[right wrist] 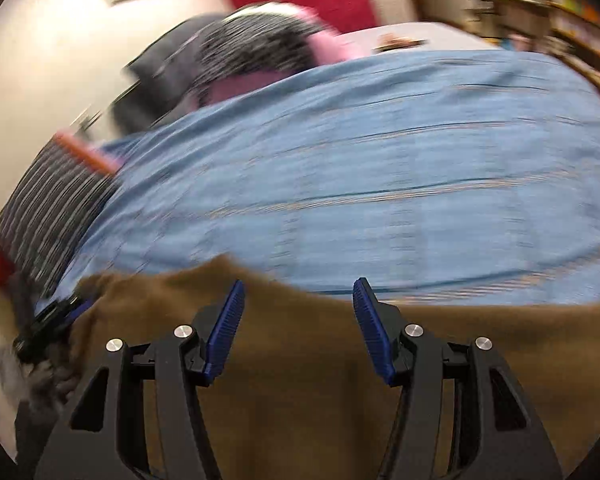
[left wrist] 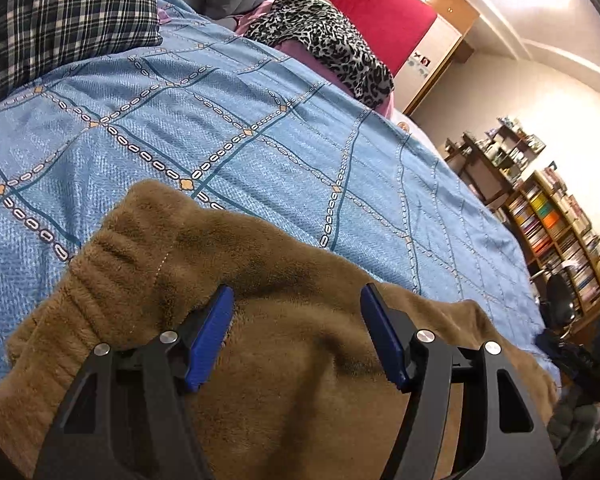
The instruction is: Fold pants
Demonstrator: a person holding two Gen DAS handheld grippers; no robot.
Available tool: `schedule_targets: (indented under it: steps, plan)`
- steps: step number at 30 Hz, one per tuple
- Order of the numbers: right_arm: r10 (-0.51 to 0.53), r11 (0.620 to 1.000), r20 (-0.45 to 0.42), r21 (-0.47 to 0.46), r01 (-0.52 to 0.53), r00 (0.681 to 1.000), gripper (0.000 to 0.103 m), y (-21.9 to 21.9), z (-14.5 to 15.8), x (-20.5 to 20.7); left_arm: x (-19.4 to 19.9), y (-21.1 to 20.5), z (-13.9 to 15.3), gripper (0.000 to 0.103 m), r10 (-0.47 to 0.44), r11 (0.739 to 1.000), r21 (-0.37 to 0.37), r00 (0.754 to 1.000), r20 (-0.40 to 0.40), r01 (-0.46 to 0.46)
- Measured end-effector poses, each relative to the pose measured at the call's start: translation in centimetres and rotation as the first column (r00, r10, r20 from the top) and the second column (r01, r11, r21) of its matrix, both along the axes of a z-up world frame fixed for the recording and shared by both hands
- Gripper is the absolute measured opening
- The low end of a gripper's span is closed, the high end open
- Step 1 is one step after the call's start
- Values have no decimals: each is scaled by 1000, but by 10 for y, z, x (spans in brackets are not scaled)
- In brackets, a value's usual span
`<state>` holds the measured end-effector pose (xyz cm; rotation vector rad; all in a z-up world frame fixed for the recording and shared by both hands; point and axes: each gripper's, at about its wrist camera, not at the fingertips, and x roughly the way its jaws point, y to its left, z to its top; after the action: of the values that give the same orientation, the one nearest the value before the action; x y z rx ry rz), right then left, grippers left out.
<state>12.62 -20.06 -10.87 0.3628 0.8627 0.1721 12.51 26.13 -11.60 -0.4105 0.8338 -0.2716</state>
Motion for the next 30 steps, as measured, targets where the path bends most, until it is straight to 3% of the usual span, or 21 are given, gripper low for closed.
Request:
schedule_targets:
  steps: [5,10,15,20,24,30]
  plan:
    - [120,992,-59,-32,-122,991,57,61,-23,37,-2,3,0,66,-19,1000,-25,1000,16,19]
    - [89,992,-161,-71,-101,983,57,78,-59,59,-6,6,-2,66,-39,998,-37,999,36,41]
    - [60,985,-188,-151,-89,980,55,84,-80,73,-10,13,-9,51,-48,999,-22,998,46,49]
    - [60,988,-176,-131,-84,983,55,80,-72,71,-9,11,-7,53,-46,999,-8,999,26,46]
    - [56,994,-101,-91,-65,993,55,68,-46,45,-10,-2,7,71,-25,1000,11,1000,3,25]
    - [-26,993,-13,-114,25,1000,56,28,-21,-10,-23,-45,39,73,-69,994,91,996,62,63]
